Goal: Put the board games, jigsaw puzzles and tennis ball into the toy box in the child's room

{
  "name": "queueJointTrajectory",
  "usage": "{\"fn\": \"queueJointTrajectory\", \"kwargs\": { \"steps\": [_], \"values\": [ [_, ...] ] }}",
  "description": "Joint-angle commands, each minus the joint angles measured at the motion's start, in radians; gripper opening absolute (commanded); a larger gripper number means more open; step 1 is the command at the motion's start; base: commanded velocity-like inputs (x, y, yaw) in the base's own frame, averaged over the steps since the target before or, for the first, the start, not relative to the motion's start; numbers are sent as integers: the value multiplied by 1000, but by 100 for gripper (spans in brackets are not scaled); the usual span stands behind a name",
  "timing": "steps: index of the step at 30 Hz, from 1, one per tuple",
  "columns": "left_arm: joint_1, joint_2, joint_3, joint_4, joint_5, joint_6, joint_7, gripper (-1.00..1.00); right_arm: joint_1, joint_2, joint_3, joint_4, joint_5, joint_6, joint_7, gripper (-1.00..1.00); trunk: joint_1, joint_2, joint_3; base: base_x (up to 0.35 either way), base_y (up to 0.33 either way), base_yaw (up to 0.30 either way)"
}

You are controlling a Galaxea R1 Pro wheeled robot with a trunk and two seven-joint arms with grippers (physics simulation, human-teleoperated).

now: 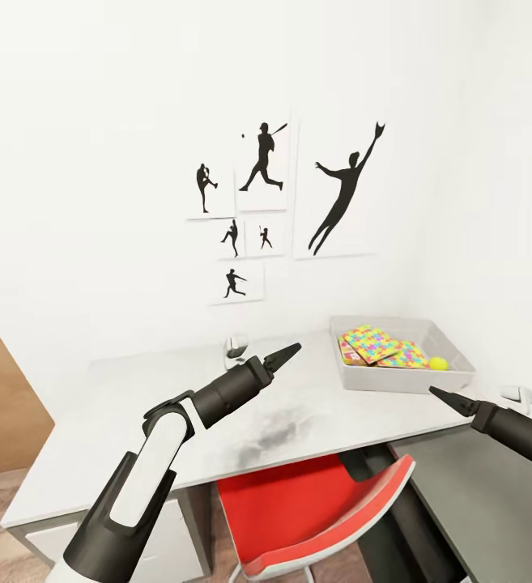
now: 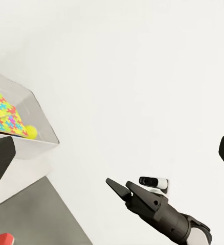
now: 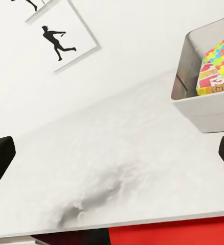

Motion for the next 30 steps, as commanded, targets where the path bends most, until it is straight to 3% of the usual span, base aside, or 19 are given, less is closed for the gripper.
{"fn": "queueJointTrajectory", "kwargs": {
  "steps": [1,11,30],
  "values": [
    [-1,-1,1,0,3,5,-1,100,-1,1,-1,0,1,5,-4,100,1,-2,-2,-12,0,141],
    [-1,-1,1,0,3,5,0,100,-1,4,2,0,2,7,-58,100,1,-2,-2,-6,0,217],
    [-1,-1,3,1,3,6,0,100,-1,5,0,0,2,8,-73,100,1,-2,-2,-9,12,272]
  ]
}}
